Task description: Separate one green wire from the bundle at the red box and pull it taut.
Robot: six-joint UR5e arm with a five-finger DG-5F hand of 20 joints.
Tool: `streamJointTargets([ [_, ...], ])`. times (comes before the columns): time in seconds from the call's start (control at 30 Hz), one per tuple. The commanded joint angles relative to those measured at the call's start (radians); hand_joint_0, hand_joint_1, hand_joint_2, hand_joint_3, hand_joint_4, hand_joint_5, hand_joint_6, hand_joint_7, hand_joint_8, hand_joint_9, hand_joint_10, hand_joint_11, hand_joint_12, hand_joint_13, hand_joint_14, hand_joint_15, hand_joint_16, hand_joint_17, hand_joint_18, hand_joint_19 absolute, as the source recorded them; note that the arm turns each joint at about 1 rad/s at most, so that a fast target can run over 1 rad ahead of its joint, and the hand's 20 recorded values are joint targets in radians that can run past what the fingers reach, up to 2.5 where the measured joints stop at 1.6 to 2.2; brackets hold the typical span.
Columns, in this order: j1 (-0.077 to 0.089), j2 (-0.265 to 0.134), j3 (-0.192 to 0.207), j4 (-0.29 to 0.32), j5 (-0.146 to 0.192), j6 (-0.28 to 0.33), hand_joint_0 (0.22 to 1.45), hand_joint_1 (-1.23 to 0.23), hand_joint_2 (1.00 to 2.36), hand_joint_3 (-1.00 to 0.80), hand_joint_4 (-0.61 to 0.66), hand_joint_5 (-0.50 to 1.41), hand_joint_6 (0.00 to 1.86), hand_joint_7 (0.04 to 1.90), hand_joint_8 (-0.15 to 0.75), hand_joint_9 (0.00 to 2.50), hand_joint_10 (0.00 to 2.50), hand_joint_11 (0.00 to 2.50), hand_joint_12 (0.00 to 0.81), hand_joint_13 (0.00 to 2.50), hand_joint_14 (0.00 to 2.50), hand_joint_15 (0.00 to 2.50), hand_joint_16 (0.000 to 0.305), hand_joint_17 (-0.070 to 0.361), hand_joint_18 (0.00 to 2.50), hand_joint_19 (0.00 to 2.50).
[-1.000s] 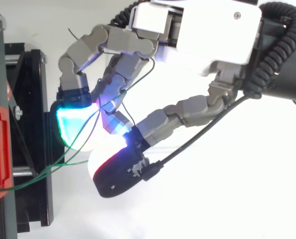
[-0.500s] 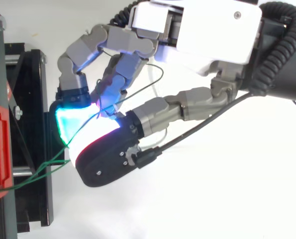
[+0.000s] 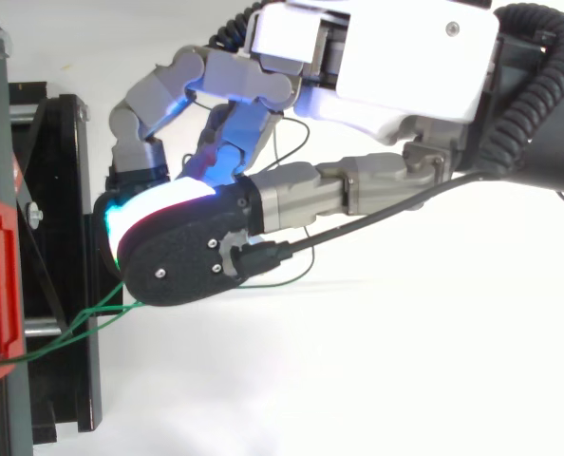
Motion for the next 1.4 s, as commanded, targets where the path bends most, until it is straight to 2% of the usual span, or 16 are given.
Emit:
streamJointTargets([
  [0.0,0.0,0.0,0.0,0.002,0.0,0.0,0.6,-0.43,1.01,-0.32,0.09,-0.17,0.9,1.07,0.258,1.27,0.01,1.52,0.397,0.97,0.03,0.88,0.055,0.123,0.73,0.77],
  [0.1,0.0,0.0,0.0,0.004,0.0,0.0,0.59,-0.49,1.01,-0.32,0.11,-0.17,0.9,1.07,0.258,1.26,0.01,1.52,0.399,0.97,0.02,0.89,0.055,0.124,0.73,0.77],
  [0.17,0.0,0.0,0.0,0.006,0.0,0.0,0.57,-0.52,1.01,-0.4,0.11,-0.17,0.91,1.06,0.263,1.26,0.01,1.51,0.401,0.98,0.03,0.88,0.056,0.126,0.74,0.76],
  [0.4,0.0,0.0,0.0,0.006,0.0,0.0,0.55,-0.56,1.0,-0.49,0.12,-0.17,0.91,1.05,0.267,1.27,0.01,1.51,0.407,0.98,0.03,0.87,0.057,0.129,0.75,0.75],
  [0.73,-0.001,0.0,0.0,0.007,0.0,0.0,0.61,-0.69,1.02,-0.2,0.09,-0.17,0.92,1.12,0.266,1.26,0.01,1.52,0.391,0.98,0.03,0.87,0.055,0.123,0.76,0.76],
  [0.87,0.0,-0.001,0.0,0.01,0.0,0.0,0.63,-0.73,1.02,-0.19,0.06,-0.18,0.93,1.09,0.254,1.24,0.01,1.53,0.388,0.97,0.03,0.87,0.055,0.124,0.76,0.76],
  [1.07,0.0,0.0,0.0,0.01,0.0,-0.008,0.7,-0.87,1.01,-0.33,0.03,-0.19,0.94,1.01,0.254,1.17,0.01,1.51,0.381,0.94,0.02,0.84,0.053,0.12,0.75,0.72],
  [1.17,0.0,0.0,0.0,0.01,0.0,-0.009,0.74,-0.91,1.0,-0.5,0.04,-0.19,0.94,0.99,0.246,1.14,0.01,1.48,0.375,0.92,0.03,0.83,0.053,0.118,0.75,0.68],
  [1.37,0.0,0.0,0.0,0.01,0.0,-0.009,0.65,-0.93,1.0,-0.5,0.05,-0.18,0.94,0.98,0.219,1.14,0.01,1.46,0.37,0.92,0.03,0.84,0.052,0.117,0.75,0.7],
])
